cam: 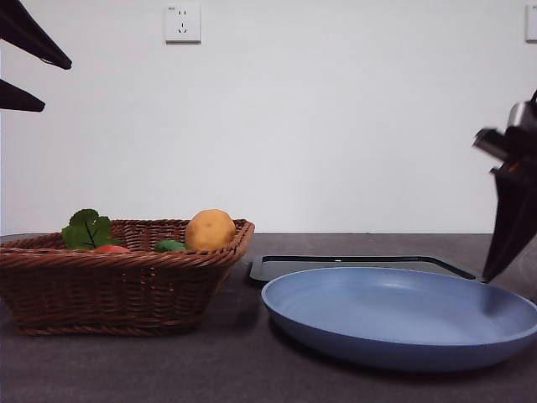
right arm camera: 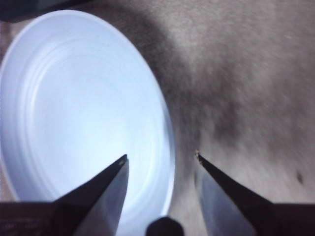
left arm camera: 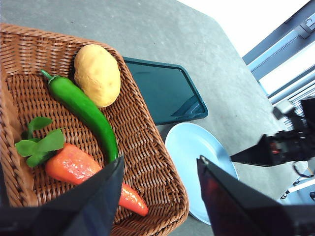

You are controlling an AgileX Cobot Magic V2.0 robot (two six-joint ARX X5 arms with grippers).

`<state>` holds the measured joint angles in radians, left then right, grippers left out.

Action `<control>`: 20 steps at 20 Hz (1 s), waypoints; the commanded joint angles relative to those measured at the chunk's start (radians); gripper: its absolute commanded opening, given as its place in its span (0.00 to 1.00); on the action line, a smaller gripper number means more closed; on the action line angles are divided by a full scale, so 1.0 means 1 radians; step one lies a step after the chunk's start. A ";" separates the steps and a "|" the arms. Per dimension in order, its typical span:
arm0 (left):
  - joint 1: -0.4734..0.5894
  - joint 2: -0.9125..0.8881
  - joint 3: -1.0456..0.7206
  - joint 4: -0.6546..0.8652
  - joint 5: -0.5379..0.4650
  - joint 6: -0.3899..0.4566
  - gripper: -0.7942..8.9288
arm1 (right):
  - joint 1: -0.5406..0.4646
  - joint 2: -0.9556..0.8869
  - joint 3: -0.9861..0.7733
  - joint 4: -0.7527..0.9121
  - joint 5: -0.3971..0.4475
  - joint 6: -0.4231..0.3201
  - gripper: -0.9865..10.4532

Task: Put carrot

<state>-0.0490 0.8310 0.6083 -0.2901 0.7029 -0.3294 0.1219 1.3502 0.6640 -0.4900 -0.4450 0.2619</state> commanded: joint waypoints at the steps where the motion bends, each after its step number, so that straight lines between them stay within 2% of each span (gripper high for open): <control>1: -0.005 0.005 0.014 0.012 0.007 0.015 0.36 | 0.019 0.051 0.012 0.037 0.003 0.029 0.29; 2: -0.005 0.005 0.014 0.012 0.007 0.015 0.36 | 0.021 0.066 0.012 0.044 0.005 0.038 0.27; 6: -0.005 0.005 0.014 0.018 0.004 0.011 0.36 | 0.024 0.072 0.012 0.040 0.059 0.061 0.09; 9: -0.005 0.005 0.014 0.032 0.006 -0.084 0.40 | 0.023 0.064 0.012 0.027 0.054 0.063 0.09; 10: -0.010 0.005 0.014 0.031 0.005 -0.093 0.43 | 0.023 0.053 0.012 0.016 0.053 0.063 0.09; 12: -0.032 0.006 0.014 0.031 -0.003 -0.097 0.45 | 0.023 0.010 0.012 -0.015 0.053 0.062 0.09; 16: -0.138 0.029 0.026 -0.018 -0.192 -0.121 0.44 | 0.023 -0.140 0.012 -0.066 0.057 0.059 0.09; 18: -0.200 0.087 0.071 -0.103 -0.311 -0.119 0.44 | 0.023 -0.214 0.012 -0.069 0.058 0.060 0.09; 20: -0.251 0.179 0.140 -0.187 -0.387 -0.116 0.44 | 0.023 -0.274 0.012 -0.069 0.060 0.060 0.09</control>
<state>-0.2951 0.9970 0.7349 -0.4797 0.3244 -0.4465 0.1429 1.0679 0.6640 -0.5686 -0.3843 0.3180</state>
